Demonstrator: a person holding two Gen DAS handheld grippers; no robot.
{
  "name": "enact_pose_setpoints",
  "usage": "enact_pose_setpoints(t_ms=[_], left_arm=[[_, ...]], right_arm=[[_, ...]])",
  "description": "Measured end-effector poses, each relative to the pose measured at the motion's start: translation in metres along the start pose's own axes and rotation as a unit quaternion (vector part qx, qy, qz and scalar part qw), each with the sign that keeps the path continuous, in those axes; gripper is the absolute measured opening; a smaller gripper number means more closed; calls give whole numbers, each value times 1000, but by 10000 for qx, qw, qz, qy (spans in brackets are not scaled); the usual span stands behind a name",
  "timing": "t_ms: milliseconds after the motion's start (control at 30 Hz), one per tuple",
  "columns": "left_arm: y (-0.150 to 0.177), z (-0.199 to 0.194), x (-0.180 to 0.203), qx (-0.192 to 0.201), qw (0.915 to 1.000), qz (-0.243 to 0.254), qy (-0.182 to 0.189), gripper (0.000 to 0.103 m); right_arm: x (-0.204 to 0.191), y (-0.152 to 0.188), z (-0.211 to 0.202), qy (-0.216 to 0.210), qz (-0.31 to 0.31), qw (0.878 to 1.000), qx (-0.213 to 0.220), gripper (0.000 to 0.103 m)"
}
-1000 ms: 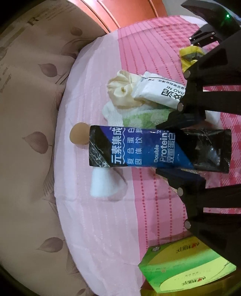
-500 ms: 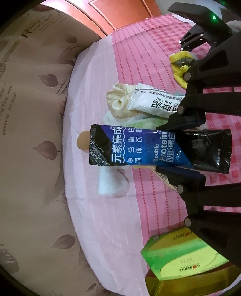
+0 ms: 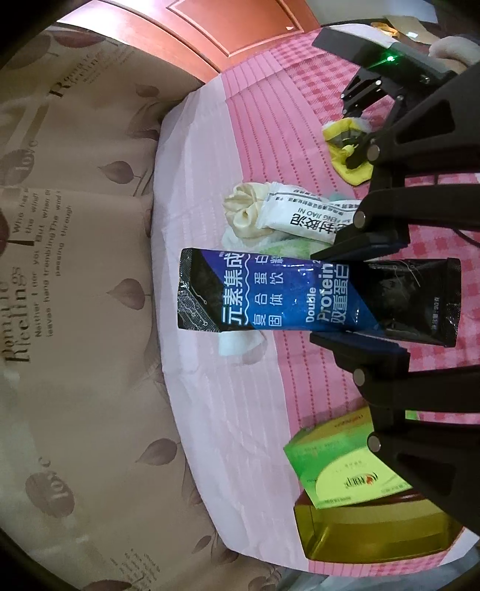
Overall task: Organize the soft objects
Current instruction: 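Carry the protein pouch with the left gripper into the gold tin tray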
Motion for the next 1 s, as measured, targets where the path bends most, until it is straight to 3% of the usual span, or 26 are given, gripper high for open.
enact_pose_setpoints(t_ms=[533,1000], left_arm=[[31,-47,-44,199,9992,-183,-286,35],[43,-68,-114,294,9953,-561,-731,35]], right_arm=[[0,0,2,21,-22,10000,-7,37],[0,0,2,44,-55,10000,-12,37]])
Point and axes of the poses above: each gripper's, at about its wrist camera, not at the fingertips, and z roughly the way its jaws point, x to its right, y to its underside, the point moved 9 cm from there along z, roughly the way its jaws point, and after that the axes turned 7 degrees about -y, right-handed, at the moved point
